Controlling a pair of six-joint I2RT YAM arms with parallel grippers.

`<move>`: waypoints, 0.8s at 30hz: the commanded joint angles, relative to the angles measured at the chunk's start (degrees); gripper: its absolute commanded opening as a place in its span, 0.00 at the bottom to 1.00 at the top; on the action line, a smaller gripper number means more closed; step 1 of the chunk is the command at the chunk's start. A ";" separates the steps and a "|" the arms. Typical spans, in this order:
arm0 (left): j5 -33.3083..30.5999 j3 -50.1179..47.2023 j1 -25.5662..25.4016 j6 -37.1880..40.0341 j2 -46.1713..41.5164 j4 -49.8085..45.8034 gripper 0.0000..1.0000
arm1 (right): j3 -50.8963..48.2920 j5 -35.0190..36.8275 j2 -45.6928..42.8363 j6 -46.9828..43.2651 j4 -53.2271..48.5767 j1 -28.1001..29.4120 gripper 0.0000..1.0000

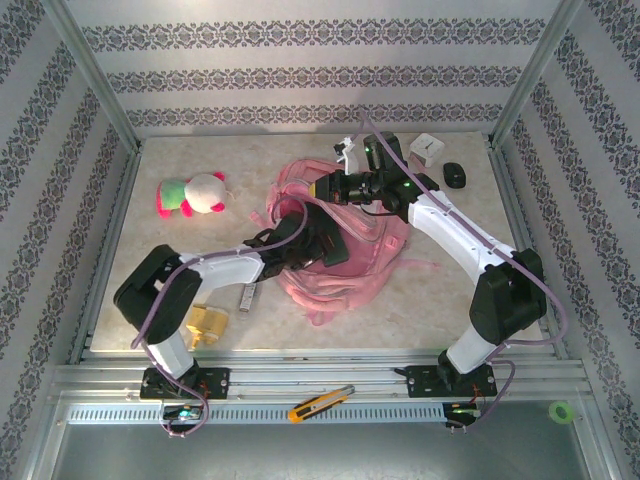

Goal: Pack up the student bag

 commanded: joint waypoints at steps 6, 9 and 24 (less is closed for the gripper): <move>3.14 6.33 -1.44 1.38 5.84 20.47 0.43 | 3.00 -2.20 -2.60 1.60 3.76 -0.51 0.00; -0.60 3.51 -1.65 4.64 2.19 18.16 0.49 | 2.79 -1.99 -3.02 1.45 3.65 -0.49 0.00; 0.09 3.58 -2.66 8.25 6.56 16.03 0.42 | 2.21 -1.57 -3.93 1.76 3.83 -0.57 0.00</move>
